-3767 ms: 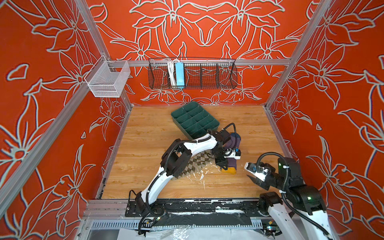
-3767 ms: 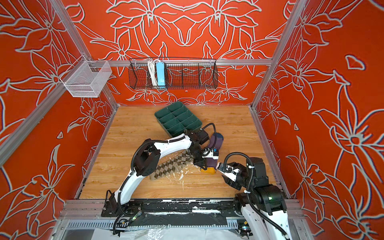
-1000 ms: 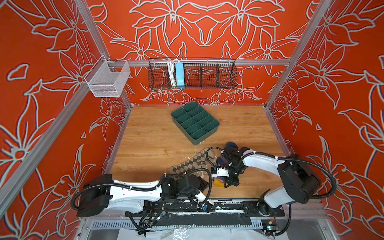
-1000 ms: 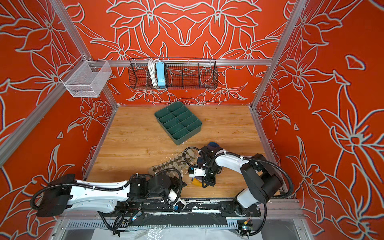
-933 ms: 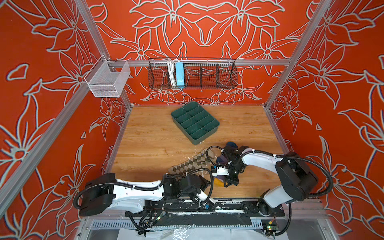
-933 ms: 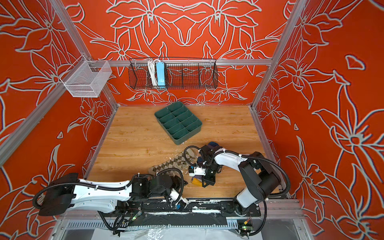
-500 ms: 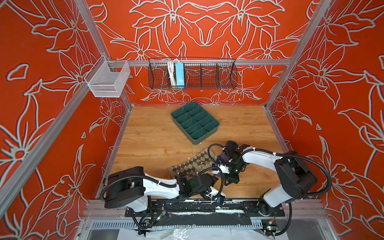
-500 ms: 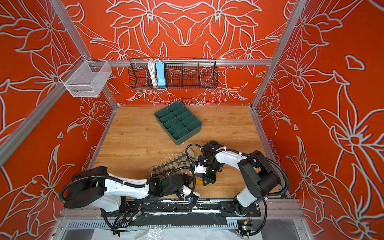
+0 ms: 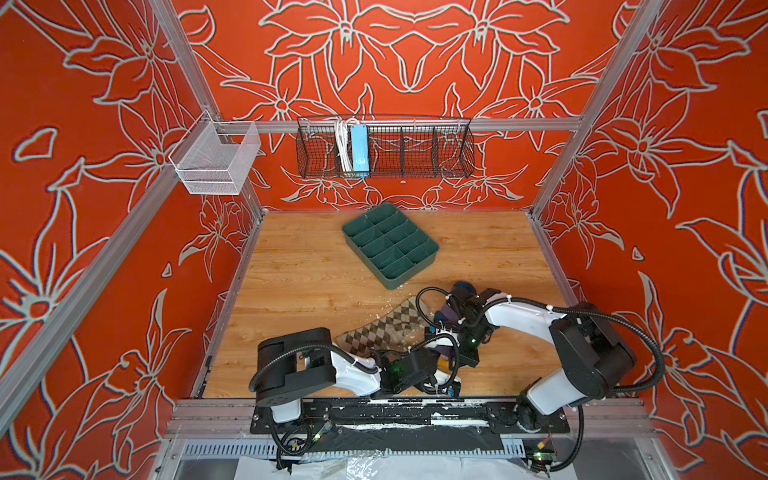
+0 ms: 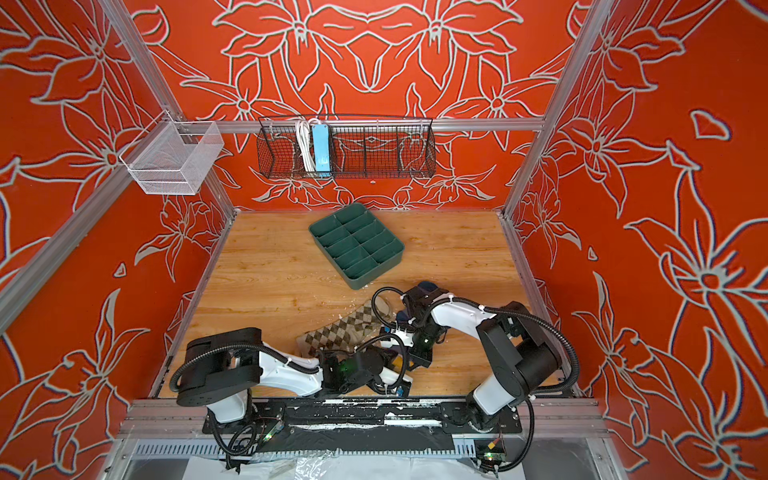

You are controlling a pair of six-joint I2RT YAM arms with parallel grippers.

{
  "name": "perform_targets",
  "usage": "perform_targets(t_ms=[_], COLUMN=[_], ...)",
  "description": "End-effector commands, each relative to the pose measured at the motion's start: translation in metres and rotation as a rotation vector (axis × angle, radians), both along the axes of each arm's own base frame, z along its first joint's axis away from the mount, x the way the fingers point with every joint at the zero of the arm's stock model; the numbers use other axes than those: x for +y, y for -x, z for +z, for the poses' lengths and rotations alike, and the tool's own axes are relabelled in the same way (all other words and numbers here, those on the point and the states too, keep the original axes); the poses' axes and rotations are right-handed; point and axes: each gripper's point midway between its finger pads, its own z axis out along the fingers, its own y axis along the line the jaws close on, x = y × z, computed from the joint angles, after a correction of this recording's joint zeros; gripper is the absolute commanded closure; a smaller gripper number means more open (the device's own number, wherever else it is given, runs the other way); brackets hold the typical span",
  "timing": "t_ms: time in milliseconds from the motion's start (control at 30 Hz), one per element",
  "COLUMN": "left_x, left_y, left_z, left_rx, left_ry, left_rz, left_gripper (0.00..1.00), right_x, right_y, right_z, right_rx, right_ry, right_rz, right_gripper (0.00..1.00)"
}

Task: Roll the socks
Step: 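Press the left gripper onto the cuff roll beside the right gripper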

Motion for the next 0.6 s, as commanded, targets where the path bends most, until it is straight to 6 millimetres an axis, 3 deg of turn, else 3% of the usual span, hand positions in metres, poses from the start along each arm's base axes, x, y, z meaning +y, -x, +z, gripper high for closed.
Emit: perform_targets(t_ms=[0,133,267,333,567], left_x=[0.004,0.009,0.013,0.014,0.017], left_y=[-0.003,-0.004,-0.001,0.006,0.027], left_z=[-0.015,-0.022,-0.025,-0.024,-0.024], left_rx=[0.015,0.030,0.112,0.176,0.310], left_ry=[-0.019,-0.058,-0.144,-0.166,-0.207], left_rz=[0.048,0.067,0.098,0.094,0.061], left_gripper=[0.77,1.00,1.00,1.00,1.00], right_x=[0.003,0.002,-0.006,-0.015,-0.064], right_y=[-0.001,-0.006,-0.020,-0.030,-0.066], right_z=[0.007,0.008,0.008,0.013,0.055], right_rx=[-0.005,-0.032,-0.133,-0.221,-0.578], right_ry=[-0.030,-0.019,0.031,0.060,0.104], right_rz=[0.003,-0.019,-0.069,-0.080,-0.212], right_gripper=[1.00,0.97,0.76,0.72,0.53])
